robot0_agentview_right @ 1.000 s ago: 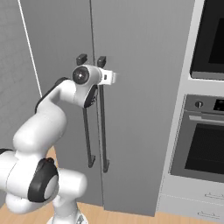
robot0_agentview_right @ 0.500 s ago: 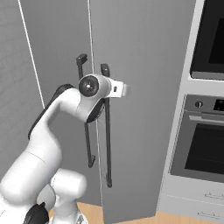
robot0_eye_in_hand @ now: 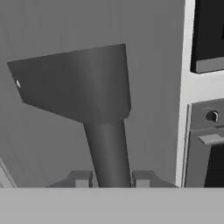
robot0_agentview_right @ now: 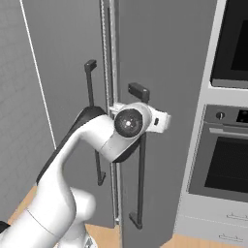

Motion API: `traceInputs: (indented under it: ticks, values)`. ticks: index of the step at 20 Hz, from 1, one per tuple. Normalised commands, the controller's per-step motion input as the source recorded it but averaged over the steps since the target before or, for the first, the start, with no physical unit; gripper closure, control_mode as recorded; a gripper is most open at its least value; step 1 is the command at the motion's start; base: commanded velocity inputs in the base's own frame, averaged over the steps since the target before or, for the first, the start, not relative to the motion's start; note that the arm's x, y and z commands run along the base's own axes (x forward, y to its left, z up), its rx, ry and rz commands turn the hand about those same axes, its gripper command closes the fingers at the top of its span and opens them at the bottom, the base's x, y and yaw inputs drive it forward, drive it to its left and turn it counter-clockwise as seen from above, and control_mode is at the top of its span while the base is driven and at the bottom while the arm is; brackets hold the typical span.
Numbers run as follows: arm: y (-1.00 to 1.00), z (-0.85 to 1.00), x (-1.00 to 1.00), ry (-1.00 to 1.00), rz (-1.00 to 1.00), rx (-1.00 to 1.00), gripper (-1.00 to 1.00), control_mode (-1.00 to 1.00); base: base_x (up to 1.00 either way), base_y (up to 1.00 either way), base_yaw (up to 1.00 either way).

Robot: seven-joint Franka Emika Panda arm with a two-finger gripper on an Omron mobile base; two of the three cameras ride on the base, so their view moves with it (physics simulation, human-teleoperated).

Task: Grab a lemon wedge from the fridge and one ice cube from the ice bowl, and put them in the glass of lemonade.

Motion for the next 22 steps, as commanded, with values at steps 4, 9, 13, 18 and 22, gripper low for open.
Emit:
traceInputs:
  ticks: [4, 9, 13, 18, 22]
  values:
    - [-0.97, 0.35, -0.86, 0.09, 0.0, 0.11, 1.0, -1.0, 0.0, 0.0, 0.0]
    - [-0.55, 0.42, -0.7, 0.07, 0.0, 0.05, -1.0, -1.0, 0.0, 0.0, 0.0]
    - [-0.22, 0.4, -0.84, 0.08, 0.0, 0.0, -1.0, -1.0, 0.0, 0.0, 0.0]
    - [0.03, 0.4, -0.8, 0.05, 0.01, -0.03, -1.0, -1.0, 0.0, 0.0, 0.0]
    - [0.55, 0.08, -0.6, 0.0, 0.09, -0.2, -1.0, -1.0, 0.0, 0.0, 0.0]
